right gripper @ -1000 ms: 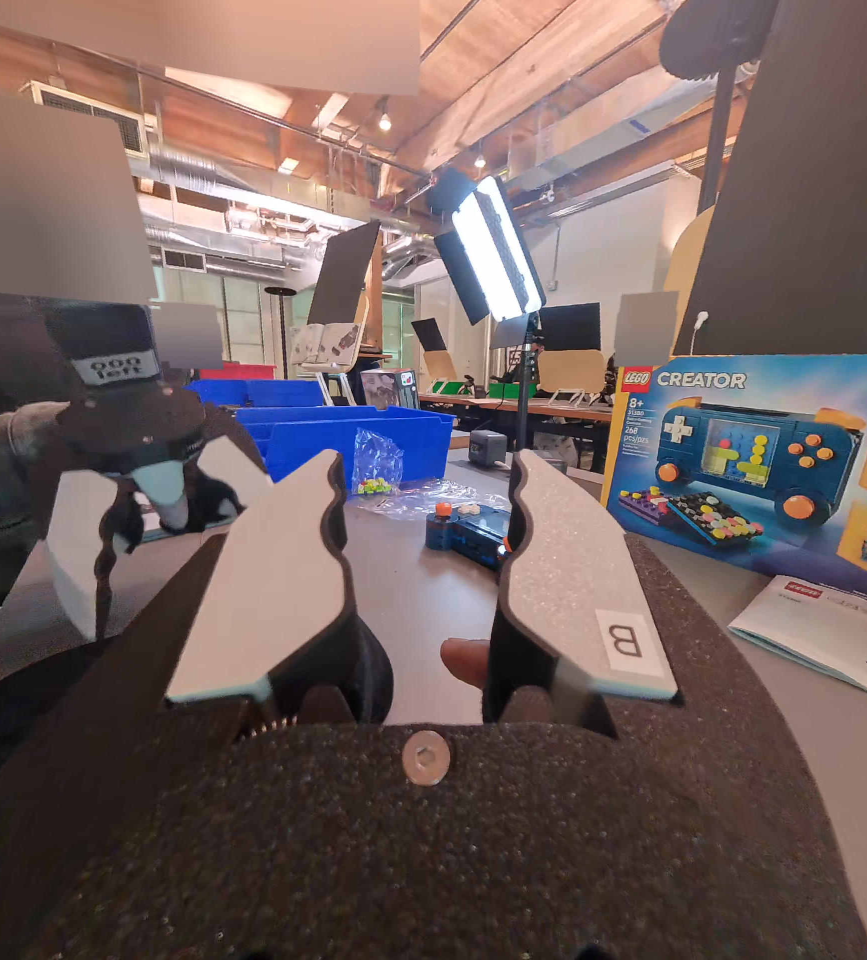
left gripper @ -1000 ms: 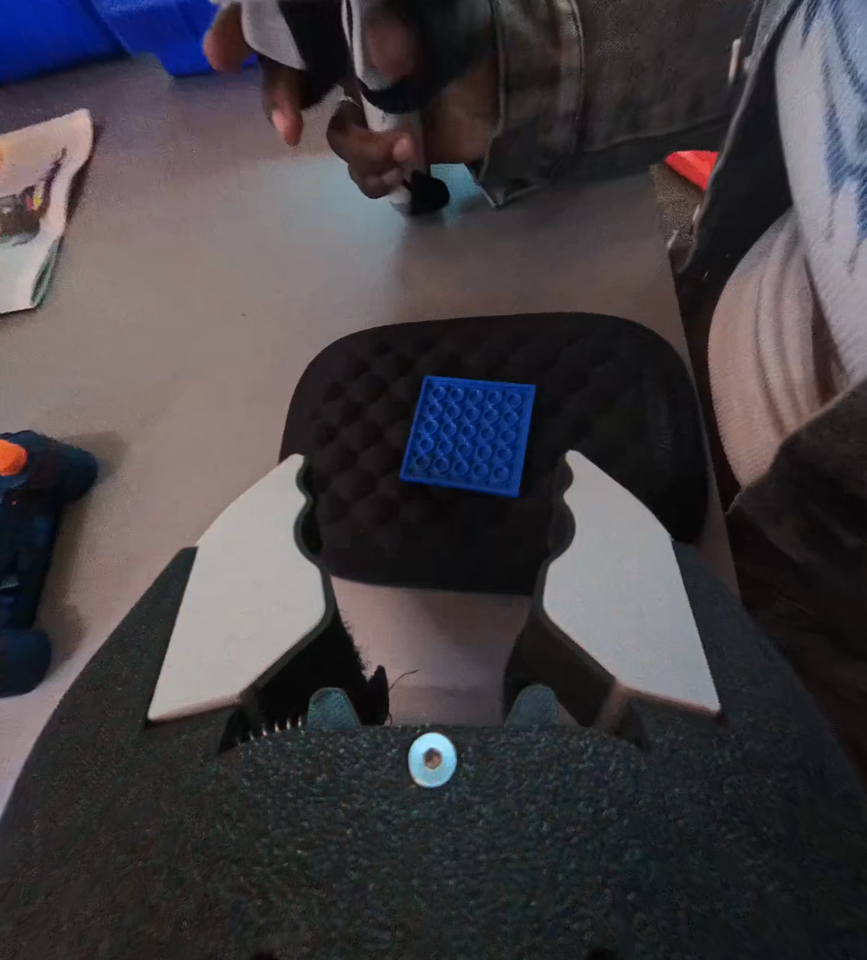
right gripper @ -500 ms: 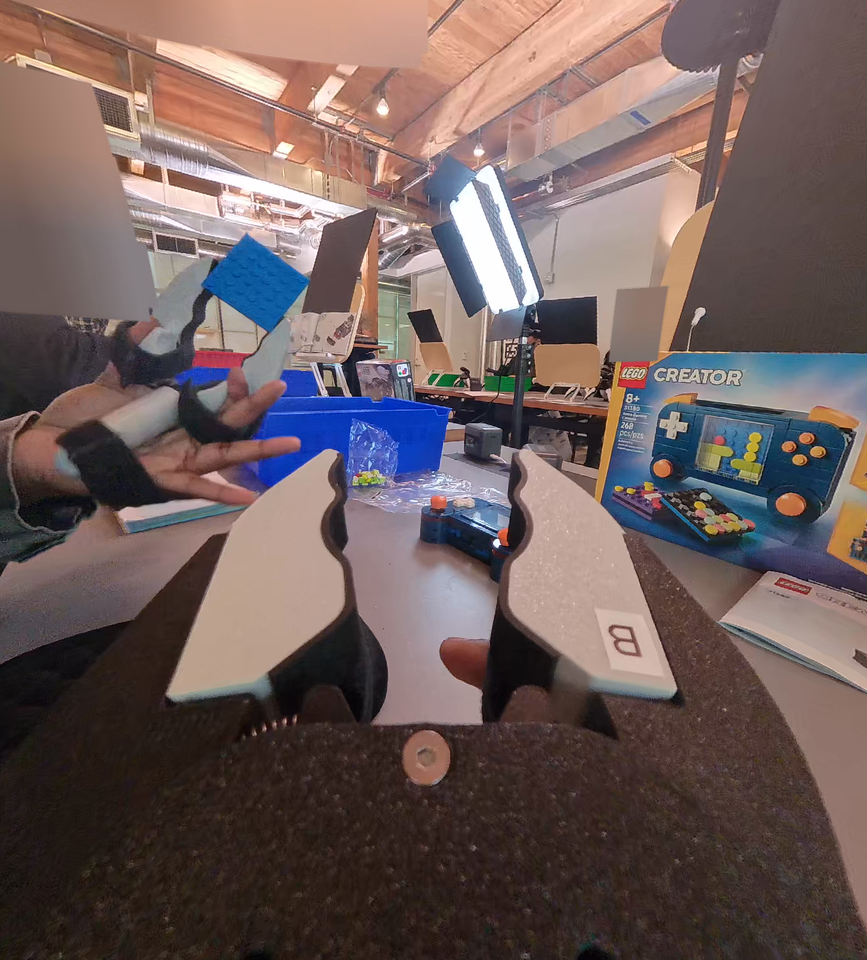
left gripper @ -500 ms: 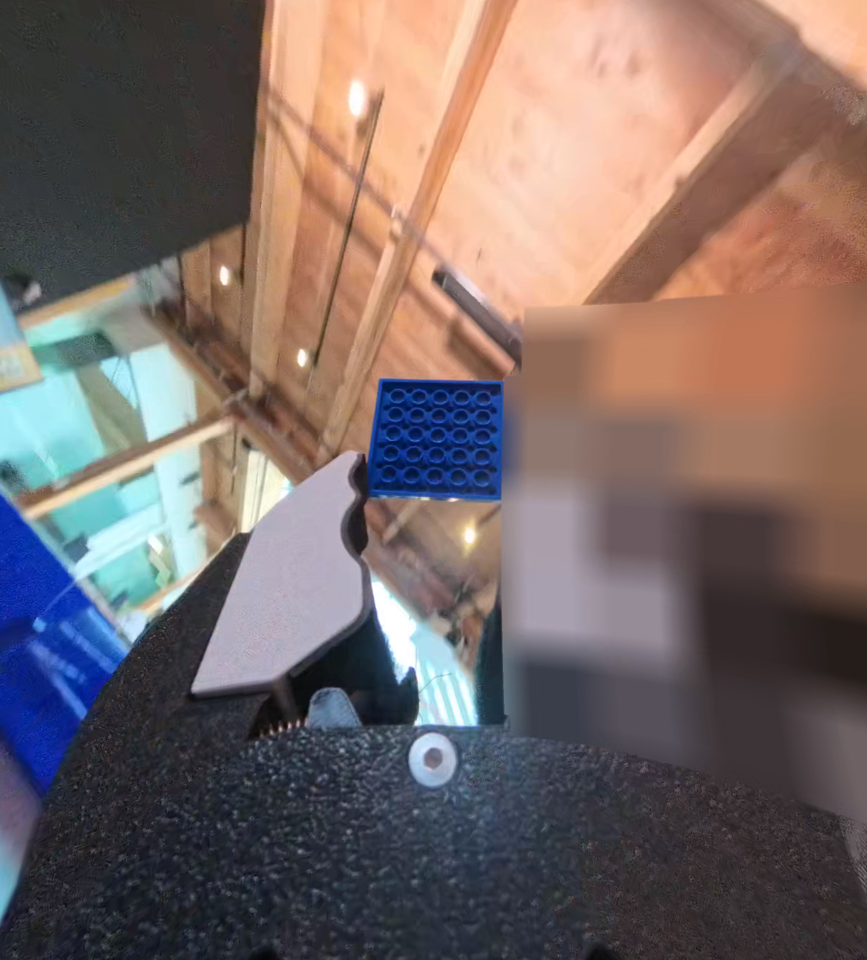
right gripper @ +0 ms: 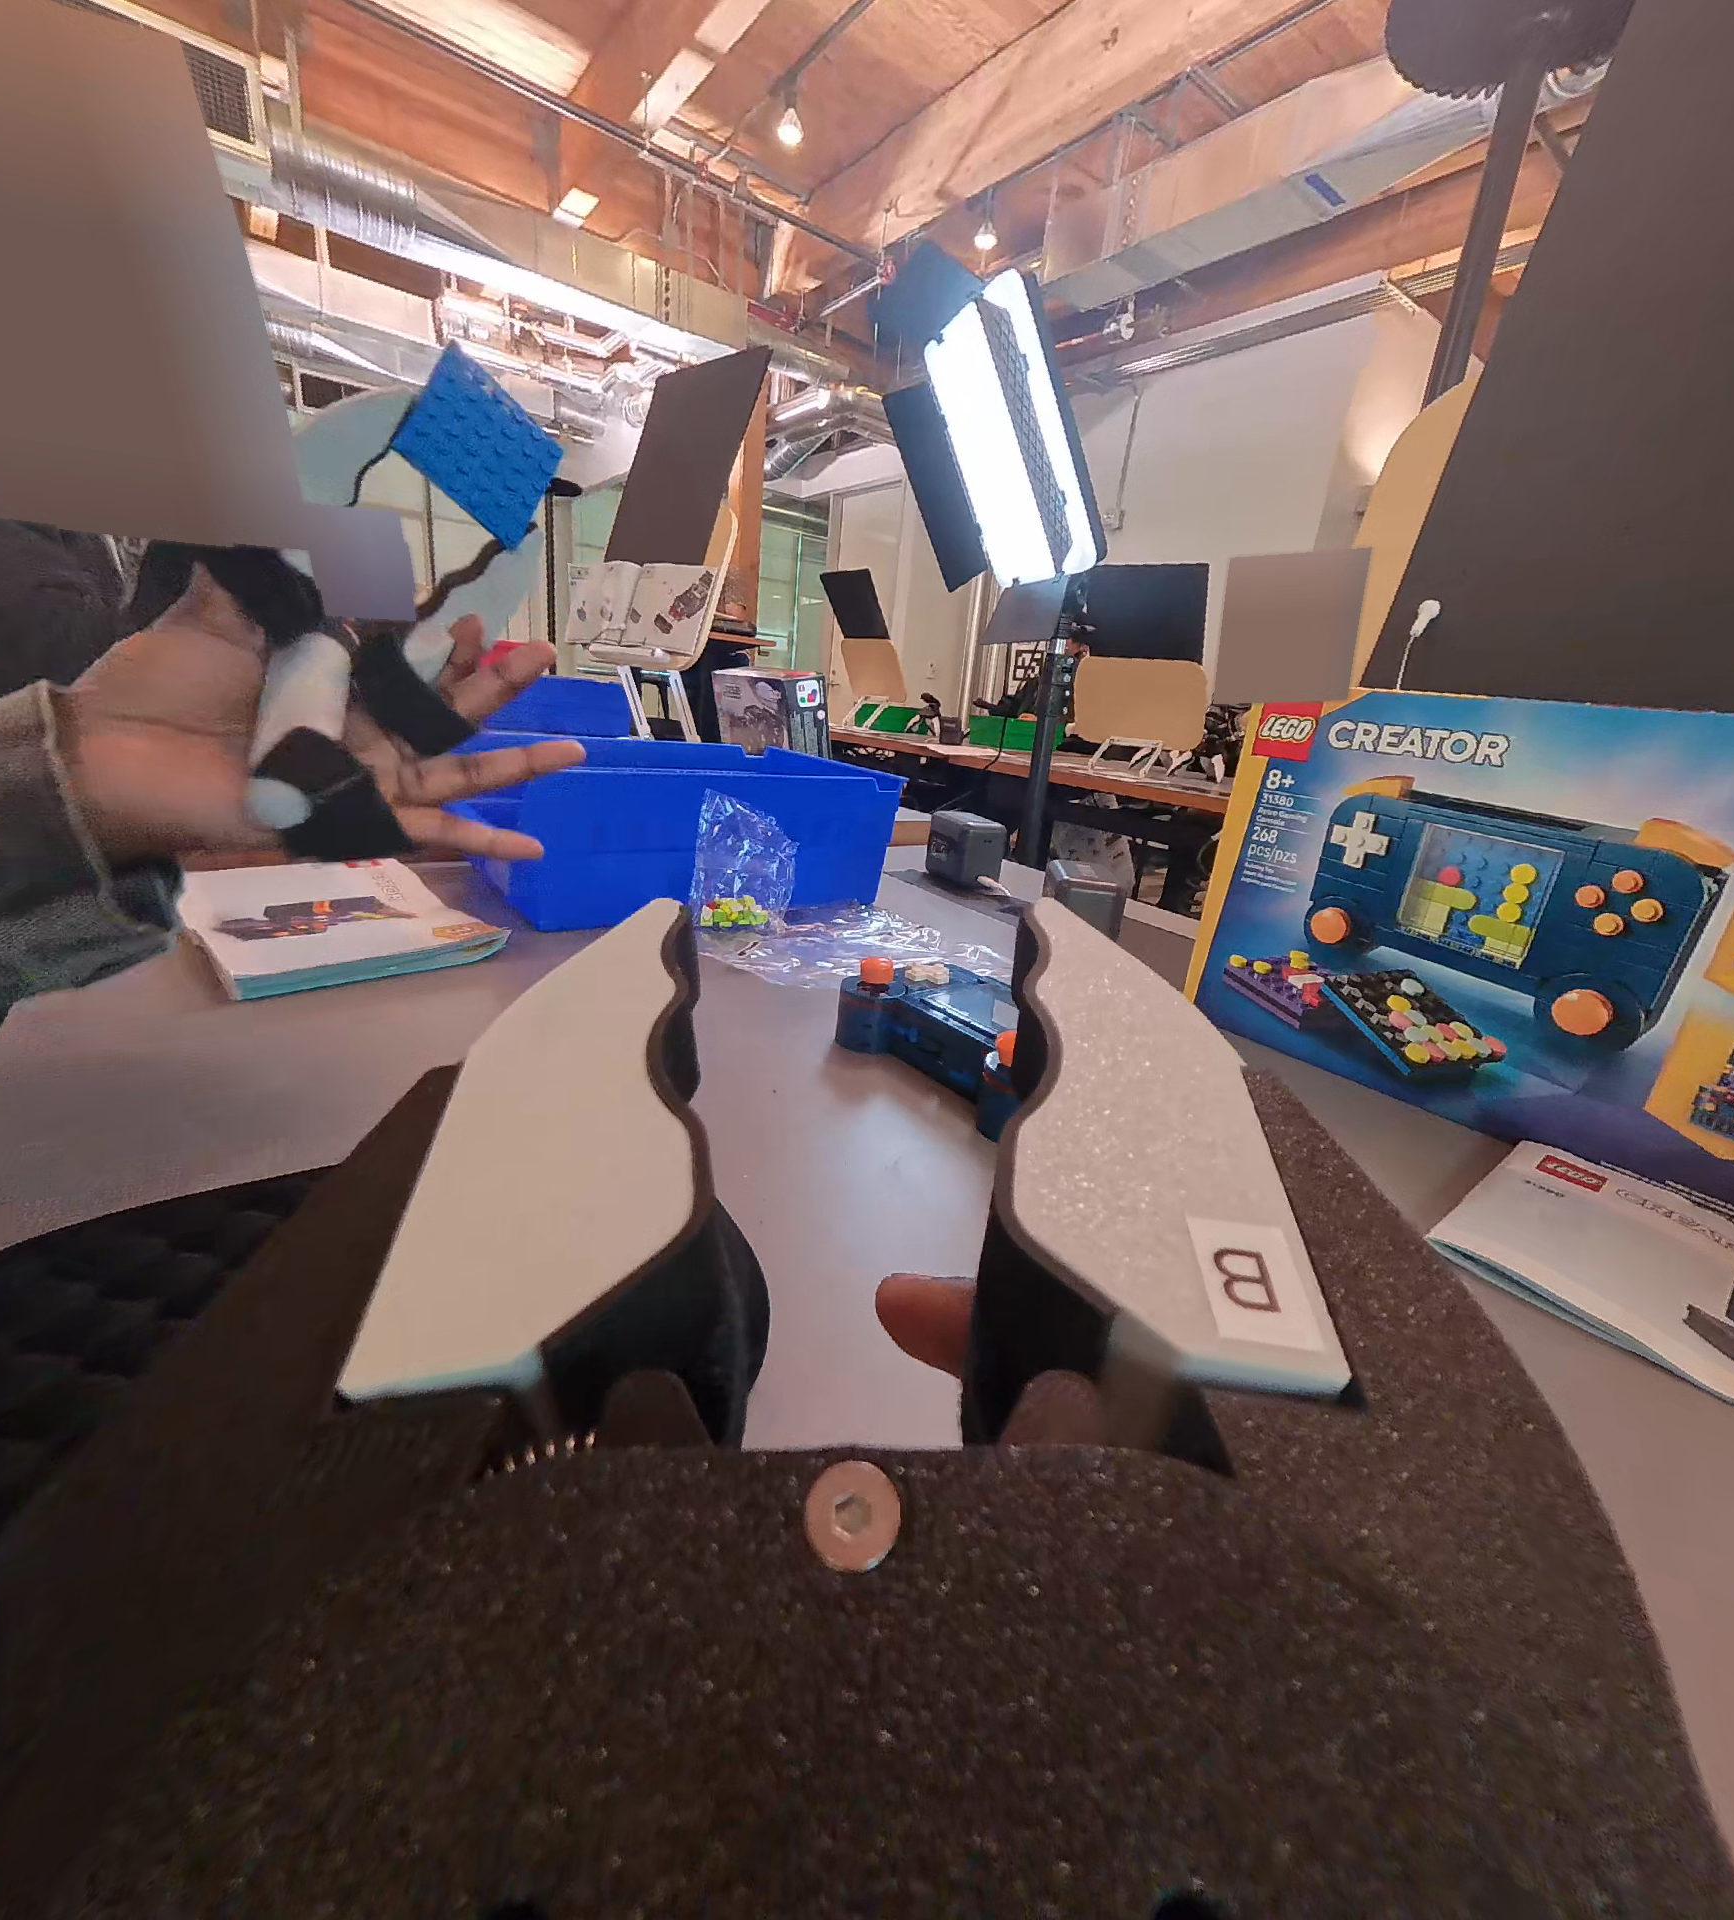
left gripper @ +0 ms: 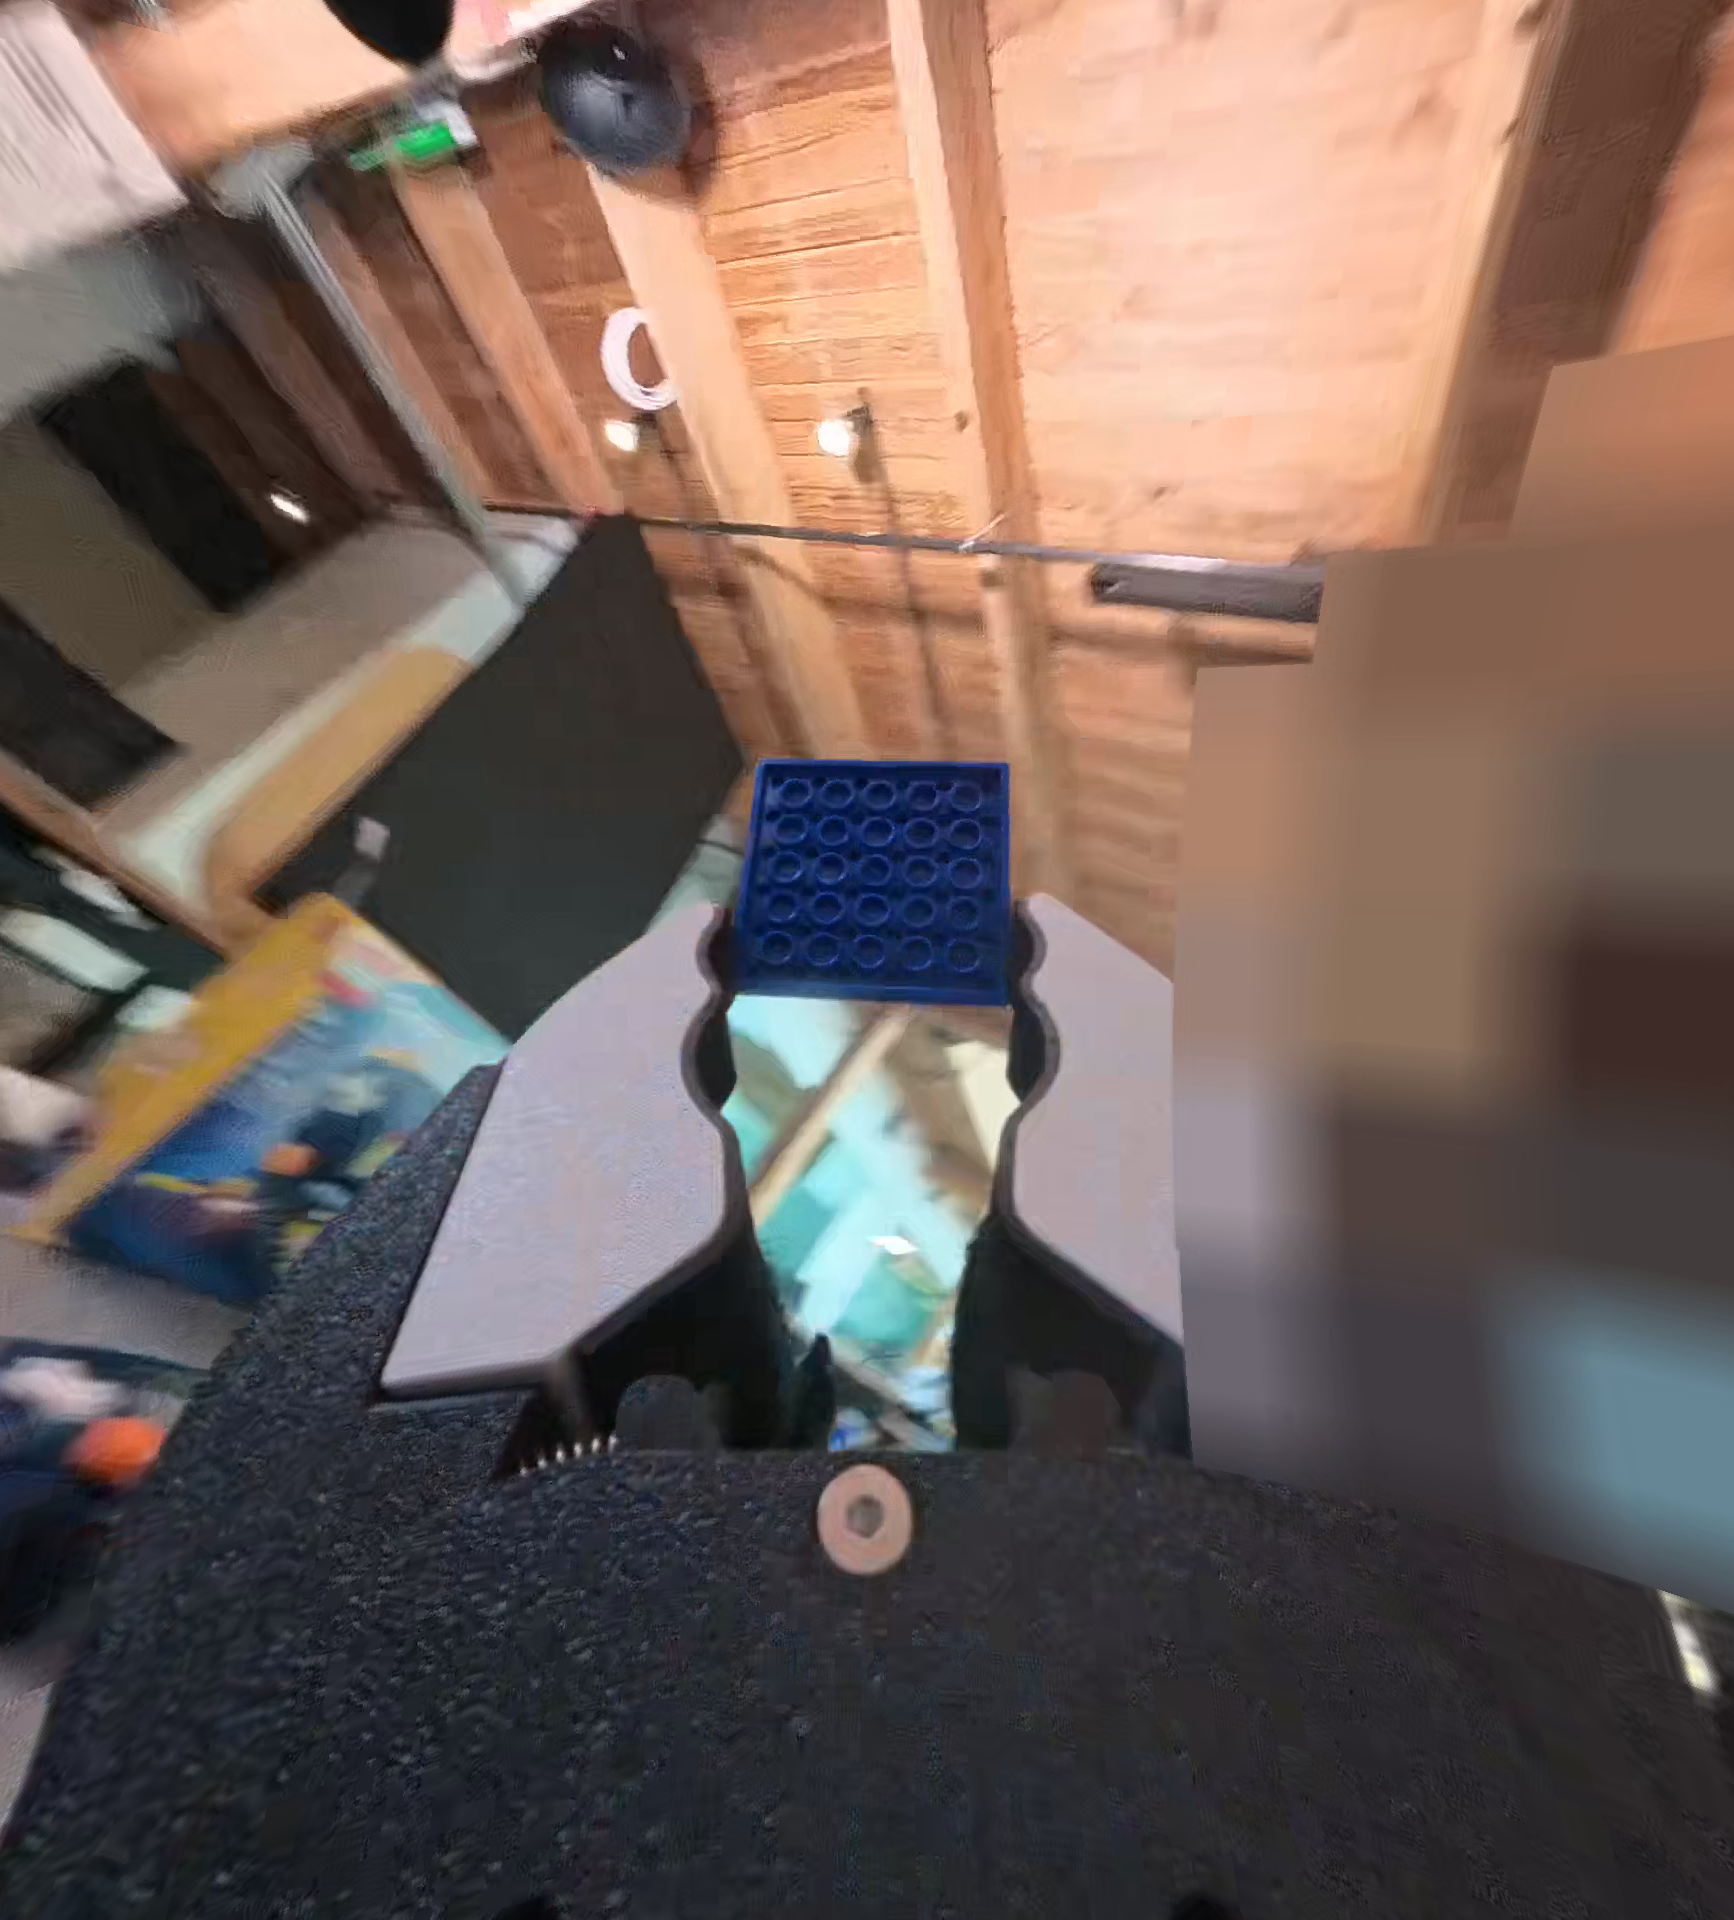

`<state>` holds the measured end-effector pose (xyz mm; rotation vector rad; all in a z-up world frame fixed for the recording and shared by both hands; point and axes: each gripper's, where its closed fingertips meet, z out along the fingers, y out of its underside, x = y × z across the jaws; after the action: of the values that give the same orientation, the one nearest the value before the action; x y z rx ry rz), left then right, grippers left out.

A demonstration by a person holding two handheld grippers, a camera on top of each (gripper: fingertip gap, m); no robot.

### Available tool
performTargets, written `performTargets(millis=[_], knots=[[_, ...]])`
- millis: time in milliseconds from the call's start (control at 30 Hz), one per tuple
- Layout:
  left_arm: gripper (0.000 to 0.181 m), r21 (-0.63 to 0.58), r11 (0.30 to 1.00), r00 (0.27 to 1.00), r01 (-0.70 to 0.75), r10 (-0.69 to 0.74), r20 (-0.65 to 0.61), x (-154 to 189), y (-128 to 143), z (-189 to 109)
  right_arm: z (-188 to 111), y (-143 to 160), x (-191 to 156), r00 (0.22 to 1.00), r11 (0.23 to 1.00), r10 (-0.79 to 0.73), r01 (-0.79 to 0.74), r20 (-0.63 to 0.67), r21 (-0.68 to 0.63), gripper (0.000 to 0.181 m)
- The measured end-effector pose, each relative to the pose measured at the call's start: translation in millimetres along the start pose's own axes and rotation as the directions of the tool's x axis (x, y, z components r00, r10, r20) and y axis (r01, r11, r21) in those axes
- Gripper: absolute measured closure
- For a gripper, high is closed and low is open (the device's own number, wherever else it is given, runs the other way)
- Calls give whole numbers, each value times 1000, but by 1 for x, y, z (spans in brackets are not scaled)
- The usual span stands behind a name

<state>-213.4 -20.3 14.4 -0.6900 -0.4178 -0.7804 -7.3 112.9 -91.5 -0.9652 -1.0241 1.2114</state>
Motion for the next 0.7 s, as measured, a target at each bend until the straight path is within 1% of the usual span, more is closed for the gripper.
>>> performTargets(millis=[33,67,100,133,167,200,233,267,367,400,433,467,500,600,633,667,700], knots=[[132,-50,977,972,-206,211,101,-11,-17,0,0,0,0,1000,1000,1,-1,2,-2,123],[132,-135,900,874,-414,434,218,-26,-36,-2,1,1,0,1000,1000,1,-1,3,-4,123],[132,-253,770,703,-586,638,313,-43,-58,-7,1,1,-1,1000,1000,-1,1,5,-6,123],[132,-392,615,498,-684,786,365,-59,-79,-14,1,2,-1,1000,1000,-5,5,6,-9,123],[131,-532,476,319,-700,875,363,-74,-96,-21,2,2,-2,1000,1000,-10,10,8,-15,124],[131,-631,384,202,-674,917,343,-87,-109,-27,2,3,-2,1000,1000,-15,15,10,-21,124],[132,-694,350,138,-629,929,343,-99,-121,-32,2,4,-3,1000,999,-20,21,12,-26,124],[132,-747,335,123,-574,937,327,-111,-126,-35,3,5,-3,1000,999,-27,27,13,-30,124],[131,-831,355,114,-427,933,340,-147,-137,-44,4,6,-4,999,998,-40,40,15,-40,124],[114,-849,357,77,-389,931,357,-157,-143,-47,4,6,-4,999,998,-42,43,16,-41,124],[75,-862,343,46,-373,935,353,-163,-146,-47,4,7,-4,999,998,-45,46,16,-43,124],[60,-871,311,26,-382,945,326,-164,-146,-44,4,7,-4,999,998,-48,49,15,-45,124],[55,-856,288,6,-429,949,316,-159,-146,-37,4,7,-3,999,998,-51,51,12,-48,124],[63,-756,231,5,-612,957,289,-128,-133,-10,3,8,-2,999,998,-49,49,4,-50,124],[68,-724,191,-4,-663,966,259,-116,-126,-4,3,8,-2,999,998,-46,46,5,-50,124],[79,-695,137,-15,-706,978,208,-103,-115,2,4,9,-2,999,998,-43,44,7,-52,124],[94,-660,94,-7,-745,989,149,-90,-98,6,4,9,-2,999,998,-43,44,9,-54,124]])
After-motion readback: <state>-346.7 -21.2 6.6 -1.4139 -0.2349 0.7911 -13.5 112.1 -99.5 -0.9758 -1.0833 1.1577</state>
